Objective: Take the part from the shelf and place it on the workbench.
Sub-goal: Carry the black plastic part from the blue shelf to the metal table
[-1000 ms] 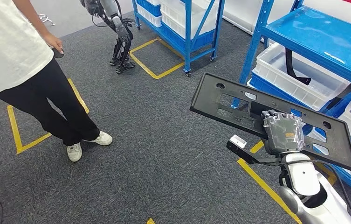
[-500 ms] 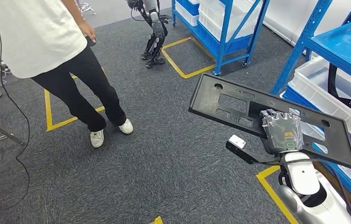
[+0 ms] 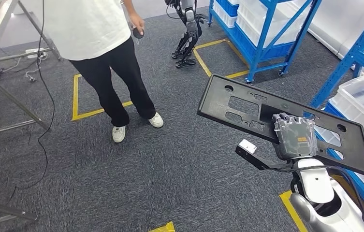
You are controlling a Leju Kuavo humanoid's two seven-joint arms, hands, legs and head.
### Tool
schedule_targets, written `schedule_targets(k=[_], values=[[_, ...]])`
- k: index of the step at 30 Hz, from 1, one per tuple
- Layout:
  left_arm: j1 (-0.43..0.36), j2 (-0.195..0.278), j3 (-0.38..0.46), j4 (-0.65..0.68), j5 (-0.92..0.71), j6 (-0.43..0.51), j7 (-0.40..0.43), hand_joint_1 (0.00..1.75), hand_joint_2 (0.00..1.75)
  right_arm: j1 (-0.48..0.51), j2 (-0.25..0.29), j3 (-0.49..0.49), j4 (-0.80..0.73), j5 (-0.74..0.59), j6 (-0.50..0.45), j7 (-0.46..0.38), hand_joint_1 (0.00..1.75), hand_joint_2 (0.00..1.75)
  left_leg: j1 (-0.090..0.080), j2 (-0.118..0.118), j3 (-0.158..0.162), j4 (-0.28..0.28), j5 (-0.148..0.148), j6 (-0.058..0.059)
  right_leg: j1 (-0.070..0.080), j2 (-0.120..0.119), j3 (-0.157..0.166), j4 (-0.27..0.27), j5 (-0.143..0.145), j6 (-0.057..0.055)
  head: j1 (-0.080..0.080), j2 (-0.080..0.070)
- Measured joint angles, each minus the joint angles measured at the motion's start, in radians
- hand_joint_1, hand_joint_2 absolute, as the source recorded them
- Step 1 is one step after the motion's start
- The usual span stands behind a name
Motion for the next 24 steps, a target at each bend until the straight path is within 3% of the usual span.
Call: schedule_targets(k=[1, 3, 5, 7, 8, 9, 10, 11, 13, 14, 16, 18, 19, 21, 23, 24], values=[[-0.001, 0.003, 0.0, 0.0, 0.0, 0.006, -0.008, 0.0, 1.75, 0.001, 0.001, 0.0, -0.001, -0.001, 0.0, 0.001, 1.75, 1.75, 0.004, -0.011, 0.002, -0.004, 0.003, 0.001, 0.001, -0.008, 0.001, -0.001, -0.004, 0.004, 0.0, 0.0], [-0.005, 0.008, 0.0, -0.001, 0.004, 0.012, -0.023, 0.0, 1.75, 0.002, 0.002, 0.0, -0.004, -0.003, -0.003, 0.006, 1.75, 1.75, 0.012, -0.033, 0.009, -0.017, 0.009, 0.002, 0.0, 0.016, -0.008, 0.028, -0.028, 0.009, 0.0, 0.0], [-0.016, 0.013, 0.0, -0.002, 0.005, 0.011, -0.026, 0.0, 1.75, 0.006, 0.002, 0.0, -0.005, -0.003, -0.008, 0.009, 1.75, 1.75, 0.017, -0.058, 0.014, -0.023, 0.013, 0.003, -0.002, 0.067, -0.061, 0.147, -0.089, 0.012, 0.0, 0.0], [-0.023, 0.016, 0.0, -0.002, 0.004, 0.008, -0.023, 0.0, 1.75, 0.017, 0.002, 0.0, -0.005, -0.003, -0.011, 0.009, 1.75, 1.75, 0.02, -0.086, 0.016, -0.022, 0.013, 0.005, -0.003, 0.086, -0.142, 0.297, -0.141, 0.016, 0.0, 0.0], [-0.022, 0.017, 0.0, -0.002, 0.003, 0.006, -0.022, 0.0, 1.75, 0.022, 0.002, 0.0, -0.005, -0.003, -0.011, 0.009, 1.75, 1.75, 0.022, -0.1, 0.017, -0.022, 0.012, 0.004, -0.005, 0.088, -0.166, 0.332, -0.141, 0.02, 0.0, 0.0], [-0.019, 0.017, 0.0, -0.002, 0.002, 0.005, -0.021, 0.0, 1.75, 0.026, 0.002, 0.0, -0.005, -0.003, -0.011, 0.009, 1.75, 1.75, 0.025, -0.113, 0.019, -0.02, 0.011, 0.002, -0.007, 0.088, -0.168, 0.321, -0.12, 0.024, 0.0, 0.0], [-0.016, 0.017, 0.0, -0.002, 0.002, 0.004, -0.021, 0.0, 1.75, 0.029, 0.002, 0.0, -0.005, -0.003, -0.011, 0.009, 1.75, 1.75, 0.029, -0.126, 0.021, -0.017, 0.008, -0.002, -0.012, 0.092, -0.149, 0.268, -0.08, 0.029, 0.0, 0.0], [-0.012, 0.018, 0.0, -0.001, 0.002, 0.004, -0.021, 0.0, 1.75, 0.03, 0.001, 0.0, -0.005, -0.003, -0.011, 0.009, 1.75, 1.75, 0.032, -0.139, 0.022, -0.013, 0.004, -0.008, -0.02, 0.107, -0.116, 0.188, -0.034, 0.038, 0.0, 0.0], [-0.009, 0.021, 0.0, -0.001, 0.004, 0.002, -0.022, 0.0, 1.75, 0.034, 0.001, 0.0, -0.005, -0.004, -0.01, 0.008, 1.75, 1.75, 0.037, -0.163, 0.017, 0.003, -0.005, -0.023, -0.034, 0.149, -0.058, 0.053, 0.021, 0.046, -0.001, 0.0], [-0.008, 0.022, 0.0, -0.001, 0.004, 0.0, -0.023, 0.0, 1.75, 0.036, 0.0, 0.0, -0.005, -0.004, -0.01, 0.008, 1.75, 1.75, 0.037, -0.174, 0.012, 0.006, -0.006, -0.028, -0.037, 0.162, -0.045, 0.023, 0.028, 0.044, -0.001, 0.0], [-0.004, 0.023, 0.0, -0.002, 0.004, -0.004, -0.022, 0.0, 1.75, 0.039, 0.001, 0.001, -0.005, -0.005, -0.009, 0.007, 1.75, 1.75, 0.04, -0.192, 0.005, 0.006, -0.004, -0.033, -0.035, 0.148, -0.043, 0.019, 0.024, 0.03, -0.001, 0.0], [0.002, 0.022, 0.0, -0.002, 0.004, -0.01, -0.018, 0.0, 1.75, 0.038, 0.003, 0.002, -0.005, -0.005, -0.009, 0.007, 1.75, 1.75, 0.04, -0.165, -0.014, 0.04, -0.024, -0.041, -0.032, 0.125, -0.039, 0.02, 0.022, 0.017, -0.002, 0.0], [0.002, 0.022, 0.0, -0.002, 0.003, -0.012, -0.016, 0.0, 1.75, 0.037, 0.003, 0.002, -0.005, -0.005, -0.009, 0.007, 1.75, 1.75, 0.041, -0.139, -0.038, 0.09, -0.049, -0.046, -0.03, 0.114, -0.037, 0.02, 0.021, 0.011, -0.002, 0.0], [0.002, 0.02, 0.0, -0.002, 0.002, -0.015, -0.013, 0.0, 1.75, 0.037, 0.003, 0.002, -0.005, -0.006, -0.008, 0.008, 1.75, 1.75, 0.042, -0.095, -0.115, 0.247, -0.114, -0.053, -0.023, 0.092, -0.034, 0.02, 0.018, 0.005, -0.003, 0.0], [0.001, 0.017, -0.001, -0.002, 0.002, -0.015, -0.012, 0.0, 1.75, 0.038, 0.003, 0.002, -0.005, -0.006, -0.006, 0.008, 1.75, 1.75, 0.041, -0.087, -0.179, 0.363, -0.147, -0.048, -0.016, 0.071, -0.031, 0.019, 0.014, 0.001, -0.003, 0.0], [0.002, 0.016, -0.001, -0.002, 0.002, -0.015, -0.015, 0.0, 1.75, 0.039, 0.003, 0.002, -0.005, -0.007, -0.004, 0.008, 1.75, 1.75, 0.037, -0.086, -0.182, 0.361, -0.136, -0.041, -0.013, 0.061, -0.029, 0.018, 0.012, -0.001, -0.003, 0.0]])
